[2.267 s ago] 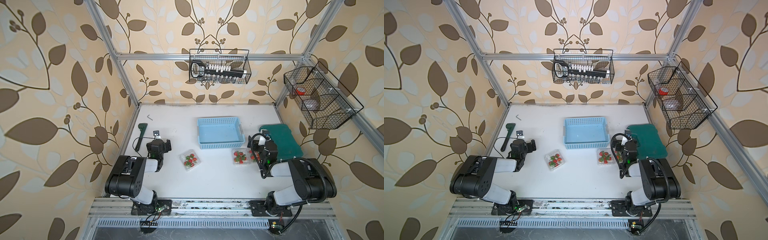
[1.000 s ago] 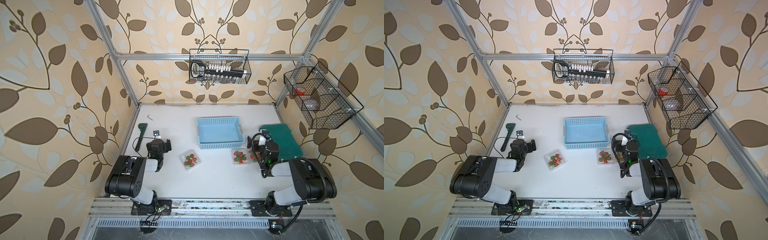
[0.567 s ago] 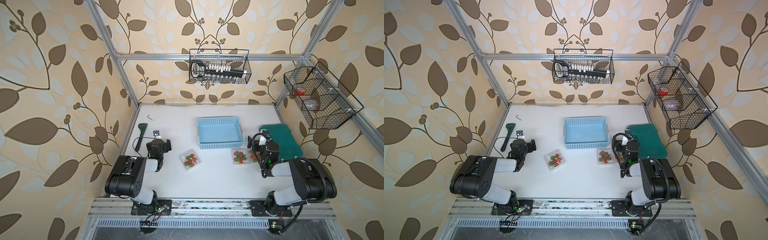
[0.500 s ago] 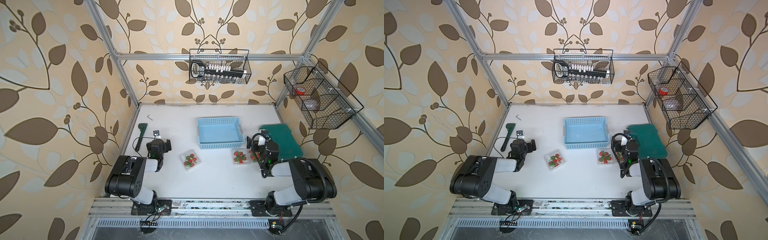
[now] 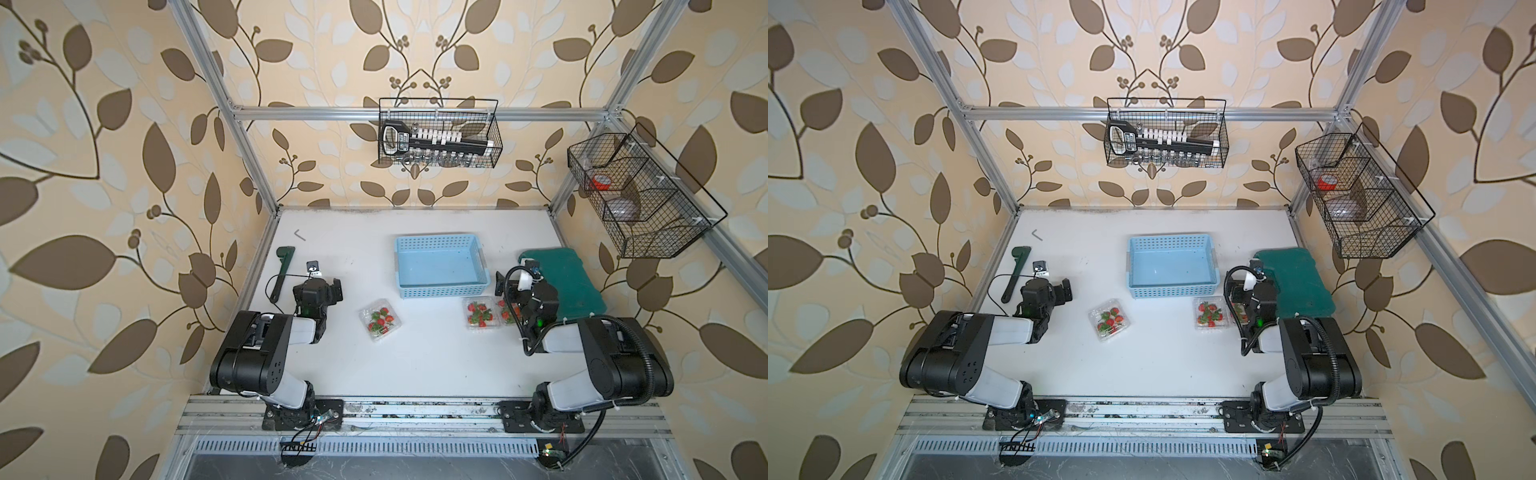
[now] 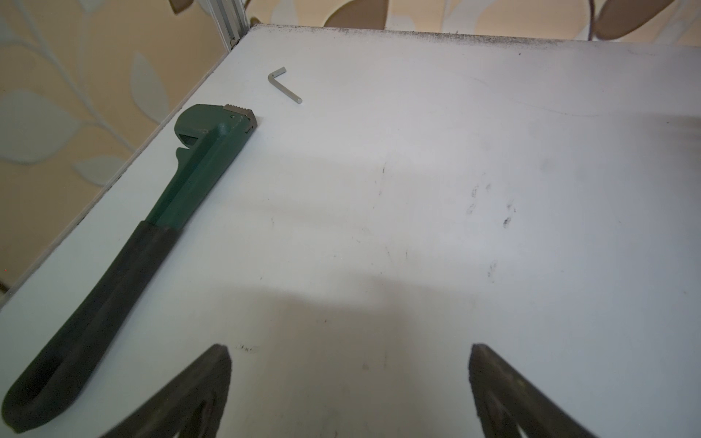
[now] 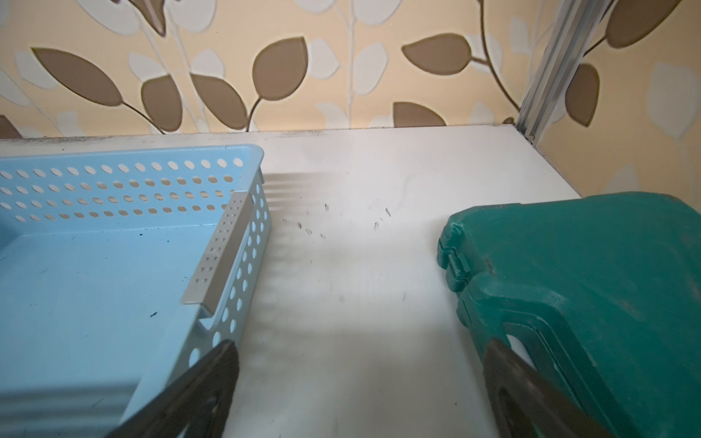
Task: Pack strawberries into containers
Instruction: Reset both arms
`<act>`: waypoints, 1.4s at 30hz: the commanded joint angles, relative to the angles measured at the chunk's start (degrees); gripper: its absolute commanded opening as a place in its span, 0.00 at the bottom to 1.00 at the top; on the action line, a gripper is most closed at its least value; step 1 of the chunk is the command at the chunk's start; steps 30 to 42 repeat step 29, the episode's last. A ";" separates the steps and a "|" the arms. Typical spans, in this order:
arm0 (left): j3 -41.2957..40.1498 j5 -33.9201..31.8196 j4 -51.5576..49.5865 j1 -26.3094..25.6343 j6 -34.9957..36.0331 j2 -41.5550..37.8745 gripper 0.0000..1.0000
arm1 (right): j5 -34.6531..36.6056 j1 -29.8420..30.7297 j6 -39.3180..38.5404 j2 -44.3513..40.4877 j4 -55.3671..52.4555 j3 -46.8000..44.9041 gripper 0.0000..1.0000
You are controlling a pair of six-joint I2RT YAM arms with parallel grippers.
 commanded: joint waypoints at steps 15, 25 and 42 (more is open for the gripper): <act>1.21 8.05 2.09 -0.98 5.01 -1.23 0.99 | -1.41 1.08 -1.51 -0.30 0.73 0.41 1.00; 1.46 6.58 1.59 -0.04 3.38 -0.83 0.99 | -2.10 0.29 -0.77 0.55 -2.05 2.04 1.00; 1.50 6.63 1.60 -0.08 3.42 -0.82 0.99 | -2.00 0.31 -0.85 0.35 -1.52 1.71 1.00</act>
